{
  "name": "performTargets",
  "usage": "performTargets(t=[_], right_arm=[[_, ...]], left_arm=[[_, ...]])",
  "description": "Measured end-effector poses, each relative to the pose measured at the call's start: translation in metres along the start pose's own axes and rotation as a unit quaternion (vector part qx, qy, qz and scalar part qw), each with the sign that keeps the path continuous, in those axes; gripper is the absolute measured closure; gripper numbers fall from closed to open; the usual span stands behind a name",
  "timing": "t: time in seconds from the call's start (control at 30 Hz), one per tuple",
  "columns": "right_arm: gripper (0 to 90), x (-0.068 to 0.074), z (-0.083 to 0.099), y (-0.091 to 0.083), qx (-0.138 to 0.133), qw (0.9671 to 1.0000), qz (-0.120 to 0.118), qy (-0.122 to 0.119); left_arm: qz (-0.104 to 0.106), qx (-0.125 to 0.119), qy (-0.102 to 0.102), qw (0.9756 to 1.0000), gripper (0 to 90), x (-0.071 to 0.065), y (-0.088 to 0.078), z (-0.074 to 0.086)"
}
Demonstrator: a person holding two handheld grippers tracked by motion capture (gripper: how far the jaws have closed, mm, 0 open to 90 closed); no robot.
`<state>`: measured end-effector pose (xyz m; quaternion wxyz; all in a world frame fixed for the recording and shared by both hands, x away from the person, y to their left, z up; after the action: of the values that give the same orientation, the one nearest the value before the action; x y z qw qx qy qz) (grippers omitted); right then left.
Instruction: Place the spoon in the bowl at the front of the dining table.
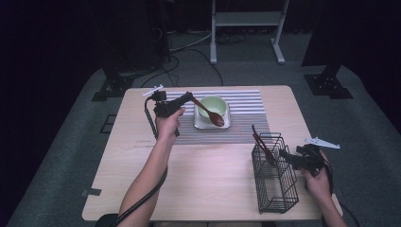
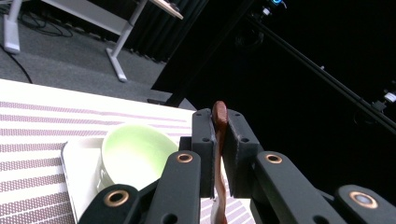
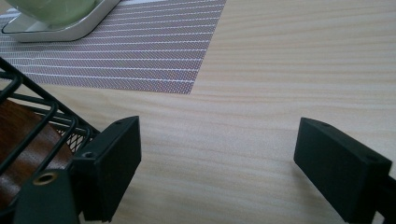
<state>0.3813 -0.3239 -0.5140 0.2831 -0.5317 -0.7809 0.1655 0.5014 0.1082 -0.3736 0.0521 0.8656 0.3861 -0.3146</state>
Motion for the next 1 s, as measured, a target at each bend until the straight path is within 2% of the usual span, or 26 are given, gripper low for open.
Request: performTargets(t=[0.37,0.57,0.77,1.0], right_arm=[[13.4,0.0,0.0,0.0,-0.001,1.0,0.0,-0.001],[13.4,0.0,0.0,0.0,0.0,1.0,-0.001,-0.001],[13.4,0.0,0.0,0.0,0.0,1.0,-0.001,-0.002],[13.4,0.0,0.0,0.0,0.0,1.0,-0.001,0.001]], left_arm=[[-0.015,-0.008,0.0,0.9999,84.1,0.006,0.005,-0.012],[-0.022,-0.013,-0.015,0.9996,84.1,0.016,0.006,-0.012],[-0.029,-0.017,-0.012,0.9994,84.1,0.02,0.009,-0.013],[-0.032,-0.018,-0.019,0.9992,84.1,0.024,0.015,-0.016]])
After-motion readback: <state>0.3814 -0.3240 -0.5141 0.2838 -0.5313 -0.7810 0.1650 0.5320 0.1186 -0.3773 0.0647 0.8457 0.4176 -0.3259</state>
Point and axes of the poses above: each handheld gripper's, and its own axes: y roughly forward along the jaws, z roughly out of its underside, x roughly to its left, the point moved 5 cm from there along y, roughly forward along the jaws, and after that the axes turned 2 degrees about -z, right-handed, at the moved point
